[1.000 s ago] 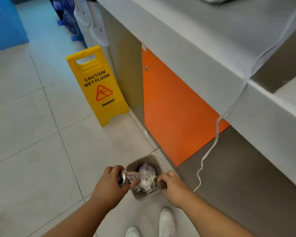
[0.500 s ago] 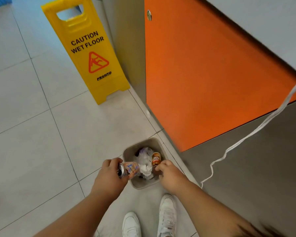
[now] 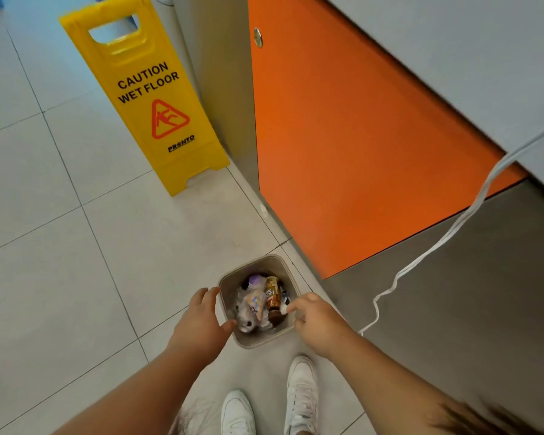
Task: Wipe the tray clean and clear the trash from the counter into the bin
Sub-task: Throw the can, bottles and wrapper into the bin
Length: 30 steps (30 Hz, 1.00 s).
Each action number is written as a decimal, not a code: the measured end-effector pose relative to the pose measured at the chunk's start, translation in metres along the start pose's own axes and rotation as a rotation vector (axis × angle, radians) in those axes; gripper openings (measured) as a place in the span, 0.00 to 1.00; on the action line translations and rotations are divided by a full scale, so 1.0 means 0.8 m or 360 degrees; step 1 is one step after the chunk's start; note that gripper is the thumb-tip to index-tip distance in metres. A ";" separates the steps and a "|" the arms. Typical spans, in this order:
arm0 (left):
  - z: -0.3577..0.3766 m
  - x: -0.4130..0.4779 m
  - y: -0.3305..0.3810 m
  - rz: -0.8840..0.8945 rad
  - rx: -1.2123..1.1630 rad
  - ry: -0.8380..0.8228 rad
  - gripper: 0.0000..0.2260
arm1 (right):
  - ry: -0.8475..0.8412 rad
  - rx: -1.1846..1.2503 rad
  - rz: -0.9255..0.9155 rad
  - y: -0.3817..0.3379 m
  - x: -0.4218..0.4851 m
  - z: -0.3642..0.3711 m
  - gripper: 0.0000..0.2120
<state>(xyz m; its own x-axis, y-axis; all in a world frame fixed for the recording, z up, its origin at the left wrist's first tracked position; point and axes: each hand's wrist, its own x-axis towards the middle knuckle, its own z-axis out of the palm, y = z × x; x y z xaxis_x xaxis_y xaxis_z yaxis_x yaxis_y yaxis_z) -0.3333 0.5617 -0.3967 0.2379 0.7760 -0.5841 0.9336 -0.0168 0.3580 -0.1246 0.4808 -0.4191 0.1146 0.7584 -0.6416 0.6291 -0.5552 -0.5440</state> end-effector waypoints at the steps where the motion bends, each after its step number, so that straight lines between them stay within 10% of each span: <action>1: -0.010 -0.006 0.003 0.0016 0.0008 -0.0003 0.31 | 0.0026 0.0019 -0.0008 -0.007 -0.006 -0.008 0.13; 30: -0.285 -0.226 0.222 0.1305 -0.0173 0.0195 0.15 | 0.1431 0.0516 -0.0427 -0.155 -0.436 -0.295 0.12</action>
<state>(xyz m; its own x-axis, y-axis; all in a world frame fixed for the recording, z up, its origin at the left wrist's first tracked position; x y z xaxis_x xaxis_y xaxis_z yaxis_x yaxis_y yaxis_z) -0.2717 0.5623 -0.0620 0.7939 0.6075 -0.0266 0.4447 -0.5502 0.7067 -0.0609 0.3656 0.0002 0.6242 0.7748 0.1004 0.4943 -0.2922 -0.8187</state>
